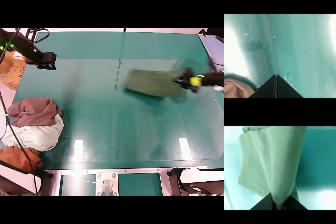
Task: Fold the shirts.
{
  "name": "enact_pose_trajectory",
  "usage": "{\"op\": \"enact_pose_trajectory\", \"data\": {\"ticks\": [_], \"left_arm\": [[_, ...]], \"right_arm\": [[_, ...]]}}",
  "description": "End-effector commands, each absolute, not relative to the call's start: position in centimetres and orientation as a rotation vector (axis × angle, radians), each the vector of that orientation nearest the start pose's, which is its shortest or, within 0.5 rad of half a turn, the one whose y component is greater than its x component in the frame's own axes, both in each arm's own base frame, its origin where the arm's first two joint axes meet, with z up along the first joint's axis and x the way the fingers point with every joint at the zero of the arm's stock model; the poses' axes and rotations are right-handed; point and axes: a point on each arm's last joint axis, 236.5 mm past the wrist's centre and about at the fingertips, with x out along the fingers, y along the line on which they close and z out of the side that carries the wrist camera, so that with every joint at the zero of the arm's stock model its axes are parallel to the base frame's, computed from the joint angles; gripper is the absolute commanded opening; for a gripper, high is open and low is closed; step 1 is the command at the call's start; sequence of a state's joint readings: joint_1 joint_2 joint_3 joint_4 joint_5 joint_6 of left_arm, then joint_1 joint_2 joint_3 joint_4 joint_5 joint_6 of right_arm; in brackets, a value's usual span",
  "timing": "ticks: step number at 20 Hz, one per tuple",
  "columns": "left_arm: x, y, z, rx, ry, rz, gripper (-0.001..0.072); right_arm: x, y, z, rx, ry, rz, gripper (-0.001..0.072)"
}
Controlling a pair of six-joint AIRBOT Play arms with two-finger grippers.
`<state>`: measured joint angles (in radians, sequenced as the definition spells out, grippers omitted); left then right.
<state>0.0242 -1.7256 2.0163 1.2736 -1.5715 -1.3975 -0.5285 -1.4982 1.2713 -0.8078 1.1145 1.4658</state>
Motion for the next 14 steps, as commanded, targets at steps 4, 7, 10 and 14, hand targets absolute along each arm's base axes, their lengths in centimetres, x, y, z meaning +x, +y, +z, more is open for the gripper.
{"op": "enact_pose_trajectory", "data": {"ticks": [4,7,10,14], "left_arm": [[48.3,-5.7,9.8,-0.057,1.241,-0.343,0.0023],[48.3,-5.8,9.8,-0.057,1.241,-0.345,0.0022],[48.3,-5.9,9.8,-0.057,1.240,-0.347,0.0022],[48.3,-5.9,9.8,-0.057,1.240,-0.347,0.0023]], "right_arm": [[27.8,-28.4,0.2,1.191,0.791,-0.551,0.0019],[18.8,-32.5,-1.6,1.278,0.710,-0.785,0.0019],[11.1,-33.4,-3.3,1.363,0.629,-0.961,0.0019],[7.7,-31.1,-6.9,1.455,0.641,-1.021,0.0019]]}}
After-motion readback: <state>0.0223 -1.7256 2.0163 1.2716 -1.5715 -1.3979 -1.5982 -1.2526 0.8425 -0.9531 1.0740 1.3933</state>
